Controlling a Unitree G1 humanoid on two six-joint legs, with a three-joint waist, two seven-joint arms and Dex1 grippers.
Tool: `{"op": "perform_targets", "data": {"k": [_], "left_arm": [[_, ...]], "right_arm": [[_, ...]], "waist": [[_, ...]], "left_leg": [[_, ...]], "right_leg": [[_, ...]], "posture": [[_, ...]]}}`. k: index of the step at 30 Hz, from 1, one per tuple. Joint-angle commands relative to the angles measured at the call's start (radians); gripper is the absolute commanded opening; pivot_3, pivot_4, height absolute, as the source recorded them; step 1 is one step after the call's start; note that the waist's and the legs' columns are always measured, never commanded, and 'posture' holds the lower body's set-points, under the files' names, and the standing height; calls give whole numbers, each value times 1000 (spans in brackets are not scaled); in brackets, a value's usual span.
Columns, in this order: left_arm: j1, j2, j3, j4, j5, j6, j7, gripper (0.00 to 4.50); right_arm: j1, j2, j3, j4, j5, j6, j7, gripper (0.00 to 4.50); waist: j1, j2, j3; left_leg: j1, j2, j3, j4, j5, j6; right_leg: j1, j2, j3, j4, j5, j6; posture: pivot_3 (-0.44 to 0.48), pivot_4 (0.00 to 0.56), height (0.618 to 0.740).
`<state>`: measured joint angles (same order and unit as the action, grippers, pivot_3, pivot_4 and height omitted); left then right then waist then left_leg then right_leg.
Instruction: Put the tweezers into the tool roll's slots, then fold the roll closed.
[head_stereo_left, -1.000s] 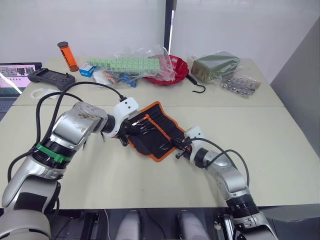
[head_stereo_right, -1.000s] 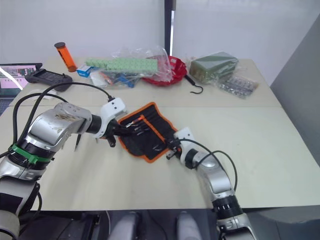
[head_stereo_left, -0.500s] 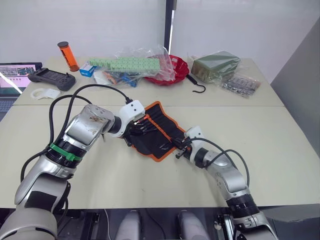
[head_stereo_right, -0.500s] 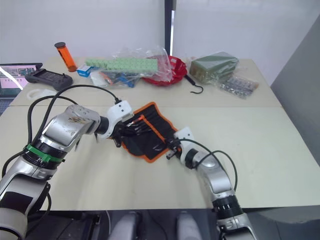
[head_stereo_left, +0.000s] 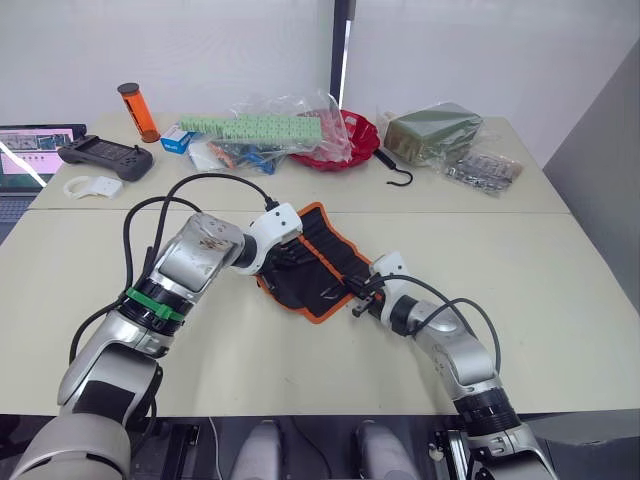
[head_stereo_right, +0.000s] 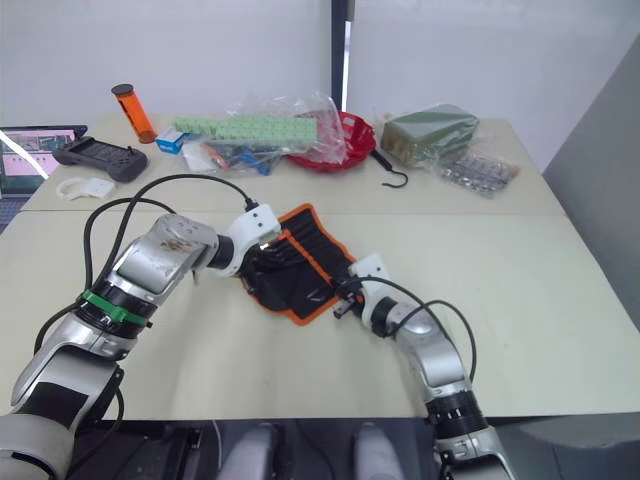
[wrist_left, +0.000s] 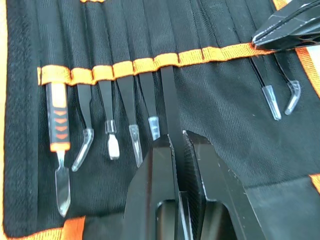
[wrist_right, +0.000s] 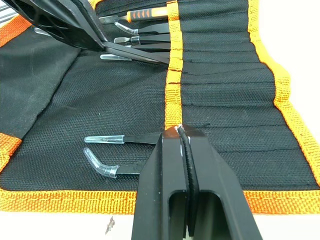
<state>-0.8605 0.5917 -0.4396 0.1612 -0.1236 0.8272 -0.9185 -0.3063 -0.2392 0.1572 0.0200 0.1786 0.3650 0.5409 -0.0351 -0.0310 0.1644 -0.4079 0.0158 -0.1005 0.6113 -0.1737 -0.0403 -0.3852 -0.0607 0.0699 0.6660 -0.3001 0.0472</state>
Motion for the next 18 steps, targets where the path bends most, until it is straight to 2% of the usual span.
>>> {"op": "perform_targets", "data": {"k": [1,11,15,18], "left_arm": [[22,-60,30,60,36,-183,46,23],[11,-175,44,239,93,-335,64,23],[-6,-220,99,311,48,-312,27,23],[-20,-236,120,363,64,-358,29,23]], "right_arm": [[29,-15,4,15,-17,43,-10,0],[38,-15,7,3,-16,51,-15,0],[39,-15,10,1,-17,52,-17,0],[41,-15,12,0,-17,53,-18,0]], "waist": [[4,1,0],[13,1,0],[15,1,0],[15,1,0]], "left_leg": [[0,0,0,0,0,0],[0,-1,-1,1,0,0],[1,-1,-1,2,0,0],[0,-1,-1,2,0,0]], "right_leg": [[1,0,0,0,0,0],[1,0,0,0,0,0],[1,0,0,0,0,0],[2,0,0,0,0,0]], "posture": [[0,150,740],[0,150,740],[0,150,740],[0,150,740]]}}
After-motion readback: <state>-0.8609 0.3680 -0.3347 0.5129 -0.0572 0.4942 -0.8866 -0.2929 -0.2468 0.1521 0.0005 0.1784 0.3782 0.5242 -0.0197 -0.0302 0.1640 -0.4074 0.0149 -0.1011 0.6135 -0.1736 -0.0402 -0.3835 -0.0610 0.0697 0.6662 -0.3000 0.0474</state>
